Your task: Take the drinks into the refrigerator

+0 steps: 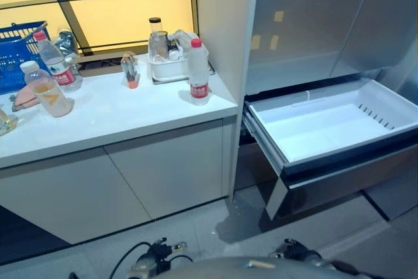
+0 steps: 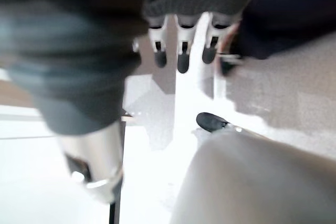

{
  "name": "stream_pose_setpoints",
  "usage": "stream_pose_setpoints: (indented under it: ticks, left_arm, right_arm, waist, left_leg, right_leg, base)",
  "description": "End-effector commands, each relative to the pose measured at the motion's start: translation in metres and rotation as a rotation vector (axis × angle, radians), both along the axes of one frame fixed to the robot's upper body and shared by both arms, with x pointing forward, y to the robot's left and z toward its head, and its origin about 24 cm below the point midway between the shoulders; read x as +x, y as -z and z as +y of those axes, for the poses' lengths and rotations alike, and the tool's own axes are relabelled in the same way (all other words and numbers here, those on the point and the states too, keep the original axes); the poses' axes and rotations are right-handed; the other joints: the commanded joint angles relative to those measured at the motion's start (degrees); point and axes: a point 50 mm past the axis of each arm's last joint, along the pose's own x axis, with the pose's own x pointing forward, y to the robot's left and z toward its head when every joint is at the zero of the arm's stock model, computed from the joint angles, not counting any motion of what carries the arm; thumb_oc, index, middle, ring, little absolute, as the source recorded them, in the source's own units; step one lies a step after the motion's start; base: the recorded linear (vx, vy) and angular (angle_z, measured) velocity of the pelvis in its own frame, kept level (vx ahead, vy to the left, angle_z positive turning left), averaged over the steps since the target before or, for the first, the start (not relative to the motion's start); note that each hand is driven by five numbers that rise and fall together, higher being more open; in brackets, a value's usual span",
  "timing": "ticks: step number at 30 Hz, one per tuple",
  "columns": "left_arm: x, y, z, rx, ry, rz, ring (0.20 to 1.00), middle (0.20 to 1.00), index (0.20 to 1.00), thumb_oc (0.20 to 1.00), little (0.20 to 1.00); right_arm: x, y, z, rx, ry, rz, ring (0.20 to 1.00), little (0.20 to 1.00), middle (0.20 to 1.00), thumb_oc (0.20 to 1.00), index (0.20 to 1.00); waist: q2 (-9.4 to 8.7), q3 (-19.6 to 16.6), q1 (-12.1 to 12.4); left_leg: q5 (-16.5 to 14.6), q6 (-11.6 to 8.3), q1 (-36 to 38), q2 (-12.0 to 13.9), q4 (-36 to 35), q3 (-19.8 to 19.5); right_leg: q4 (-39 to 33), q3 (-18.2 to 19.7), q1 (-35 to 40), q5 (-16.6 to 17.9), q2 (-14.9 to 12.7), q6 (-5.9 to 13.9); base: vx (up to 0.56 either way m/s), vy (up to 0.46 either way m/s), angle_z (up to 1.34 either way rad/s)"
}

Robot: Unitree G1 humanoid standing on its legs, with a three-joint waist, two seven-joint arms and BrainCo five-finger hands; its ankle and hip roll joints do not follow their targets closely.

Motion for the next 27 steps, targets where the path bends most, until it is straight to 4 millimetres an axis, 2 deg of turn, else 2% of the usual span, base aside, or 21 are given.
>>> stream_pose_setpoints:
  ticks: [1,10,14,20,22,27]
  left_arm:
    - [-0.004,0.004,-0.018,-0.034,0.040,0.040,1.000,1.000,1.000,1.000,1.000]
    - [0.009,0.000,-0.017,-0.043,-0.006,-0.027,1.000,1.000,1.000,1.000,1.000]
    - [0.021,-0.004,-0.018,-0.035,0.006,-0.095,1.000,1.000,1.000,1.000,1.000]
    - [0.057,-0.023,-0.018,-0.052,-0.007,-0.314,1.000,1.000,1.000,1.000,1.000]
    - [0.070,-0.036,-0.017,-0.075,-0.015,-0.426,1.000,1.000,1.000,1.000,1.000]
    - [0.084,-0.066,-0.009,-0.122,-0.002,-0.628,1.000,1.000,1.000,1.000,1.000]
  right_arm:
    - [0.010,0.000,0.014,0.017,-0.045,0.003,1.000,1.000,1.000,1.000,1.000]
    - [0.013,-0.001,0.013,0.013,-0.027,-0.013,1.000,1.000,1.000,1.000,1.000]
    - [0.013,-0.001,0.011,0.007,-0.023,-0.022,1.000,1.000,1.000,1.000,1.000]
    - [0.019,-0.004,0.005,-0.008,-0.019,-0.065,1.000,1.000,1.000,1.000,1.000]
    - [0.021,-0.006,0.003,-0.006,-0.018,-0.083,1.000,1.000,1.000,1.000,1.000]
    - [0.023,-0.008,-0.003,-0.006,-0.014,-0.106,1.000,1.000,1.000,1.000,1.000]
  waist:
    - [-1.69,2.71,0.05]
    - [-1.83,3.03,0.12]
    - [-1.84,3.20,0.06]
    - [-1.75,4.31,0.14]
    - [-1.66,4.77,0.25]
    - [-1.73,5.35,0.46]
  left_leg:
    - [-1.96,3.43,-1.52,-4.05,1.62,-0.95]
    - [-1.96,3.42,-1.74,-3.99,1.78,-0.99]
    - [-1.99,3.41,-1.90,-4.08,1.93,-1.01]
    - [-2.01,3.47,-2.65,-4.15,2.42,-1.00]
    - [-1.96,3.46,-3.02,-4.14,2.58,-0.93]
    - [-1.89,3.52,-3.40,-4.13,2.89,-0.78]
  right_leg:
    - [3.41,-0.60,7.61,-9.32,0.26,2.41]
    - [3.54,-0.58,7.49,-9.26,0.14,2.45]
    - [3.53,-0.53,7.31,-9.16,0.15,2.48]
    - [3.70,-0.42,6.73,-8.96,0.04,2.62]
    - [3.81,-0.34,6.39,-8.84,-0.07,2.73]
    - [4.06,-0.15,6.02,-8.67,-0.13,2.76]
  base:
    - [0.00,0.000,0.00]
    - [0.00,0.000,0.00]
    - [0.00,0.000,0.00]
    - [-0.03,0.001,0.00]
    - [-0.04,0.006,0.00]
    - [-0.01,-0.001,0.00]
